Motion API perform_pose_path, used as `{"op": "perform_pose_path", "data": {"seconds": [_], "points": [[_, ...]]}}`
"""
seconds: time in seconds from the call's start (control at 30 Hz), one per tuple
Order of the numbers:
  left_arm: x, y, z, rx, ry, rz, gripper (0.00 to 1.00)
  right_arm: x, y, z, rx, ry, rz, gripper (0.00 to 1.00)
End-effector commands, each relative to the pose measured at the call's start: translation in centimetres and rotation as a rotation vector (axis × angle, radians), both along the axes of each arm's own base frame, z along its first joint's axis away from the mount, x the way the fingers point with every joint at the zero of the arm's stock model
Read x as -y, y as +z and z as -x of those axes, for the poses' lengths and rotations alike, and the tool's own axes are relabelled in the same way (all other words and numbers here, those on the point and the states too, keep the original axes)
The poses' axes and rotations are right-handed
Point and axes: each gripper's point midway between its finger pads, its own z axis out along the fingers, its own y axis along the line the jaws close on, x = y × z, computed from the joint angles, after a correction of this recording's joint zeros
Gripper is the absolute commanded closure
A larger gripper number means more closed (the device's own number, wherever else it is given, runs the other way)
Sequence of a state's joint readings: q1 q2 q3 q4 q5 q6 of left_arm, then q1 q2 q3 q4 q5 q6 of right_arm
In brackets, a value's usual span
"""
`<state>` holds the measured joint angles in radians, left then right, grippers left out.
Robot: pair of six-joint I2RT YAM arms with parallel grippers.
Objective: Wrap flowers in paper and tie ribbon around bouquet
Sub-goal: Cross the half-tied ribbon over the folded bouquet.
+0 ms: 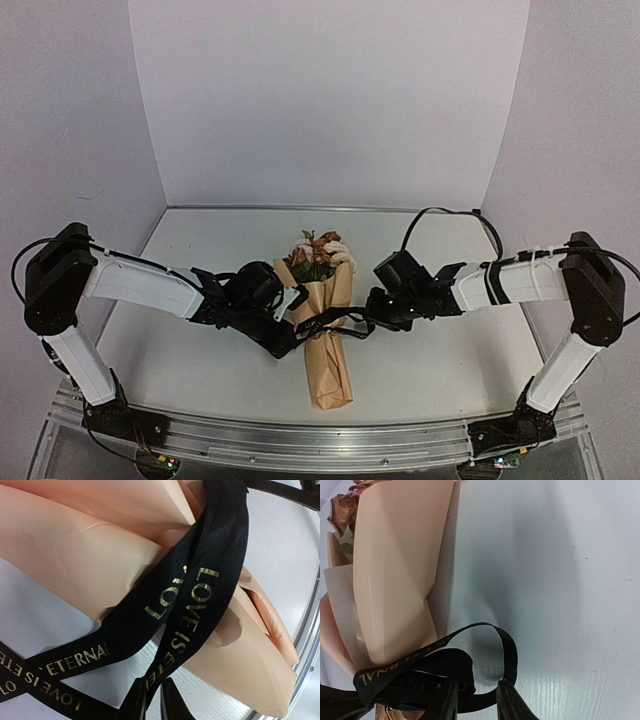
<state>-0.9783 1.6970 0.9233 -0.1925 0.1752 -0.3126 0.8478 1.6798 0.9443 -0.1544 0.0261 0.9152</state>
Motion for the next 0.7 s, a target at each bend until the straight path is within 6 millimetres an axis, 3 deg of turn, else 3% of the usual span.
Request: {"op": "perform_pose_path", "data": {"seconds": [0.0,0.13,0.27,0.47,0.6,0.67], "points": [[1.0,1.5,-0.8,0.032,-0.002,0.026,0.88,-1.0,1.8,-0.9,0.064,0.017,-0.026,0.63],[1.1,1.6,-0.8,0.030,-0.003,0.029,0.88,-1.5,1.1,-1.2,0.051,0.022,-0.029,0.63],[1.1,1.7,-0.7,0.029,-0.004,0.031,0.88,-1.9,0.8,-1.4,0.045,0.015,-0.041,0.69],[1.1,1.7,-0.7,0.028,-0.005,0.038,0.89,-2.2,0.7,-1.5,0.038,0.000,-0.061,0.82],[1.0,1.7,-0.7,0.030,0.000,0.040,0.92,-2.2,0.8,-1.5,0.036,-0.014,-0.073,0.98],[0.9,1.8,-0.7,0.034,0.006,0.037,0.95,-2.0,1.3,-1.4,0.042,-0.021,-0.083,1.00]]}}
